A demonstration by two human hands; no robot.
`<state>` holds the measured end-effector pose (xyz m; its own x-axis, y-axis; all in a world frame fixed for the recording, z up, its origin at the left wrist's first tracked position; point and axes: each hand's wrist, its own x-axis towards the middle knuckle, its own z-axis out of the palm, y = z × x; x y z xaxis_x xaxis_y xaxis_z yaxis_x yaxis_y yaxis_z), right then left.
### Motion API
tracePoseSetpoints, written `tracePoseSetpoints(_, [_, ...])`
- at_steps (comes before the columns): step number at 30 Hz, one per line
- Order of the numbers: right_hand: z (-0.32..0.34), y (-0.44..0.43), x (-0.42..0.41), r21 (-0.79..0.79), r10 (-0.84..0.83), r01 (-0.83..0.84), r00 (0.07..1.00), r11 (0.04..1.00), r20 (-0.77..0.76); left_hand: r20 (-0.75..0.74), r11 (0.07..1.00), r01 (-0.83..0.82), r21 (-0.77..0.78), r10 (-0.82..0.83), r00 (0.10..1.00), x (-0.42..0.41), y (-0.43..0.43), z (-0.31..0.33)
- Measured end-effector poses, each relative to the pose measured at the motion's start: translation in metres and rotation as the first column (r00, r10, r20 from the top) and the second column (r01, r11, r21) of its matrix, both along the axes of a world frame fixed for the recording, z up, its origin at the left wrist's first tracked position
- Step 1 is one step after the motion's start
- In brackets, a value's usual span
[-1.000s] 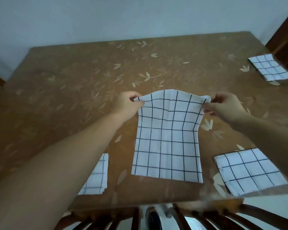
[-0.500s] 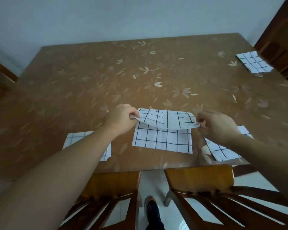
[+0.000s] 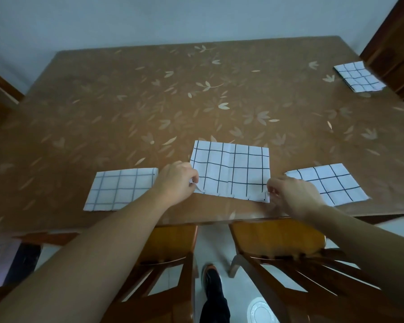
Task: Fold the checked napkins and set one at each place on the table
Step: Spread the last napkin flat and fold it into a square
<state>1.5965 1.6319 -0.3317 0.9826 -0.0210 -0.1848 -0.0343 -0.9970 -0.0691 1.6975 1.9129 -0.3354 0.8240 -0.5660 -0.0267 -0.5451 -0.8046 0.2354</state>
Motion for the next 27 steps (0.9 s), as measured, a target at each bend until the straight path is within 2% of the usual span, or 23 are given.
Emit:
tracePoseSetpoints(6, [-0.007, 0.001, 0.0, 0.03, -0.05, 0.051, 0.999, 0.998, -0.011, -0.026, 1.0, 0.0, 0.01, 0.0, 1.0, -0.001, 0.002, -0.008])
tracePoseSetpoints(10, [-0.009, 0.005, 0.009, 0.226, -0.32, 0.296, 0.945, 0.928, 0.073, -0.025, 0.997, -0.048, -0.059, 0.047, 0.999, -0.001, -0.009, -0.012])
tracePoseSetpoints(12, [-0.009, 0.009, 0.02, 0.295, -0.372, 0.328, 0.922, 0.898, 0.107, -0.028, 0.994, -0.043, -0.098, 0.041, 0.999, 0.001, -0.021, -0.015])
tracePoseSetpoints(15, [-0.01, 0.017, 0.034, 0.32, -0.298, 0.236, 0.94, 0.918, 0.164, -0.037, 0.988, -0.025, -0.154, 0.019, 0.999, 0.003, -0.042, -0.021])
tracePoseSetpoints(18, [-0.022, 0.026, 0.038, 0.2, -0.132, 0.106, 0.984, 0.974, 0.121, -0.034, 0.986, 0.005, -0.167, -0.011, 0.999, 0.009, -0.063, -0.027])
tracePoseSetpoints(23, [-0.045, 0.015, 0.032, 0.02, -0.021, 0.022, 0.996, 1.0, -0.088, -0.15, 0.993, 0.075, 0.09, -0.061, 0.987, 0.02, -0.072, -0.042])
tracePoseSetpoints(25, [-0.048, 0.007, 0.029, 0.018, 0.0, 0.002, 0.992, 1.0, -0.129, -0.169, 0.983, 0.109, 0.148, -0.084, 0.982, 0.024, -0.068, -0.047])
tracePoseSetpoints(27, [-0.045, 0.005, 0.034, 0.045, -0.004, 0.009, 0.994, 0.999, -0.107, -0.132, 0.981, 0.112, 0.157, -0.092, 0.987, 0.03, -0.068, -0.047])
